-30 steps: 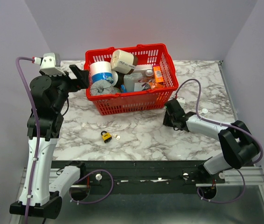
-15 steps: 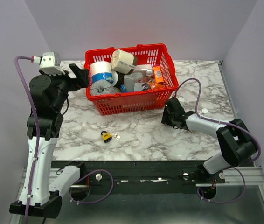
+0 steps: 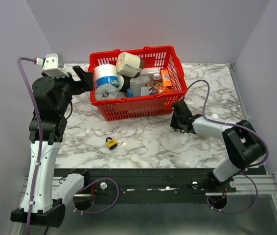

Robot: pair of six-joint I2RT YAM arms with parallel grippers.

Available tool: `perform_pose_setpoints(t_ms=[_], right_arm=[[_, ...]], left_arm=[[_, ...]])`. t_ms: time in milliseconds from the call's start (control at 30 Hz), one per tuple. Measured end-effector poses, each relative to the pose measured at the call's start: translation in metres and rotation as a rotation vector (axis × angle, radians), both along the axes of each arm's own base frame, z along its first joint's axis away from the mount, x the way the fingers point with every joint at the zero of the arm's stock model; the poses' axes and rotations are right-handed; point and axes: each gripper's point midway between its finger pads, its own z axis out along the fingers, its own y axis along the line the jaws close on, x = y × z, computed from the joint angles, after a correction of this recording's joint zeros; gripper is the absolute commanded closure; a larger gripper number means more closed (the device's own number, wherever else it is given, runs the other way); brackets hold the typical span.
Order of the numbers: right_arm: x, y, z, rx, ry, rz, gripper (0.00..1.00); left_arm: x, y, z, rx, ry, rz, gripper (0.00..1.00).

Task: Lock with the key
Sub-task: Move the lock to the center of the board.

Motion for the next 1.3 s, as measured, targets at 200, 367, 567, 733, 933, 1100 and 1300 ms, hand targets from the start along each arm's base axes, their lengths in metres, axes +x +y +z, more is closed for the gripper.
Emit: perform_pose_setpoints(t_ms=[200,367,567,733,933,1100,1300], right_arm=[[-0.001,-0.001,0.000,-0.004,0.000,0.004,0.53],[-0.004,-0.003,0.000,-0.005,0.000,0.008,0.69],[-0.019,-0.006,0.000,-0.010,0.006,0.040,0.72],[-0.041,-0.010,0.000,-0.015,0.036,0.089,0.80],[-0.069,0.000,0.001,-0.003,0.073,0.183,0.80],[-0.090,0.031,0.008,0.007,0.046,0.340,0.80],[-0.111,0.067,0.011,0.003,0.017,0.549,0.80]], left_arm=[[0.001,0.001,-0.001,-0.003,0.002,0.006,0.01],[0.002,0.001,-0.001,-0.010,0.006,0.009,0.01],[0.002,0.002,-0.001,-0.009,0.007,0.014,0.01],[0.002,0.002,-0.002,-0.011,0.007,0.014,0.01],[0.002,0.003,-0.001,-0.014,0.007,0.017,0.01],[-0.001,0.004,0.000,-0.015,0.001,0.020,0.01],[-0.004,0.005,0.002,-0.018,-0.006,0.021,0.01]])
